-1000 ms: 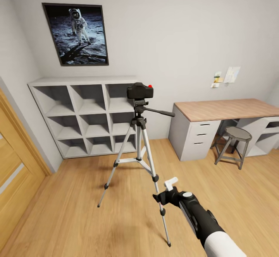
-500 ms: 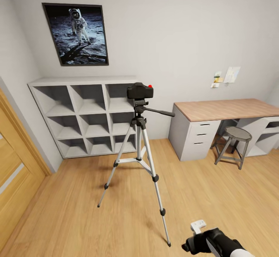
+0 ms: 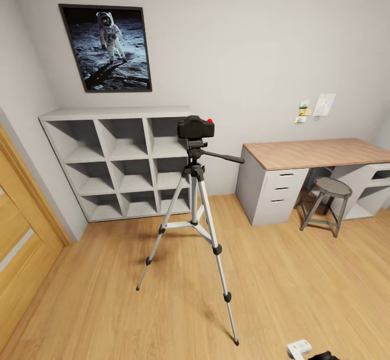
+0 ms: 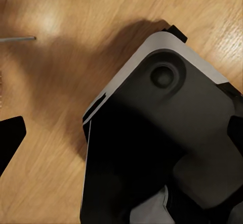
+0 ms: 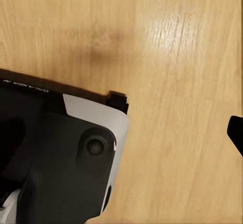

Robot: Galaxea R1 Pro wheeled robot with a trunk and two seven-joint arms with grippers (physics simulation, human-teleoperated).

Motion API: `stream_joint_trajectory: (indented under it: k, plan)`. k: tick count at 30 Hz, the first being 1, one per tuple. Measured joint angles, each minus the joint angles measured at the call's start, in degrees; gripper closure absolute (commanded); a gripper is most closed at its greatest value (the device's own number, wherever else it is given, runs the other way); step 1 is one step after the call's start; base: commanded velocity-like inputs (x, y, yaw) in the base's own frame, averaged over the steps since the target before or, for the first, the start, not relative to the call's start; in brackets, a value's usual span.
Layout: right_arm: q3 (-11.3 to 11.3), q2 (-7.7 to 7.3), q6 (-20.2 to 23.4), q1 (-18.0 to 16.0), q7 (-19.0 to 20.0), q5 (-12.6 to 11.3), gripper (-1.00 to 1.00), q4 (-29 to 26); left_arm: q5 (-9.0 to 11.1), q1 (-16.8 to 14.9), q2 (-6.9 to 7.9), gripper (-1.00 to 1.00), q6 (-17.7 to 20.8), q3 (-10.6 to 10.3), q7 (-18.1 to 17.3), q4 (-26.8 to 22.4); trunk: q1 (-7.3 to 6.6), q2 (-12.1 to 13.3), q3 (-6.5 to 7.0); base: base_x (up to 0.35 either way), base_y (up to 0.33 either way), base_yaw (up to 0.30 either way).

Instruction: Attach the digital camera to the camera tripod in the bedroom.

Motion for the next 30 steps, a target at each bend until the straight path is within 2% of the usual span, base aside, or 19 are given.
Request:
stream_joint_trajectory:
  k: [8,17,25,28,30]
  plan:
    - [0.0,-0.46,-0.8,0.4,-1.1,0.0,-1.0,0.5,0.0,0.1,-0.09,-1.0,-0.2,0.0,0.0,0.0,0.0,0.0,0.0,0.0,0.0,0.0]
    - [0.0,-0.42,-0.9,3.0,-4.1,-0.1,-1.0,0.5,0.0,0.2,-0.04,-1.0,-0.5,0.0,-0.1,0.0,0.0,0.0,0.0,0.0,0.0,0.0]
    - [-0.1,-0.44,-0.9,4.0,-4.8,-0.2,-1.0,0.6,0.1,0.2,0.01,-1.0,-0.7,0.0,0.0,-0.1,0.0,0.0,0.0,0.0,0.0,0.0]
    - [-0.1,-0.44,-0.9,4.3,-4.9,-0.6,-1.0,0.6,0.1,0.2,0.03,-1.0,-0.7,0.0,0.0,-0.1,0.0,0.0,0.0,0.0,0.0,0.0]
    - [-0.1,-0.44,-0.9,4.9,-4.9,-2.0,-1.0,0.6,0.1,0.2,0.04,-1.0,-0.7,0.0,0.0,-0.1,0.0,0.0,0.0,0.0,0.0,0.0]
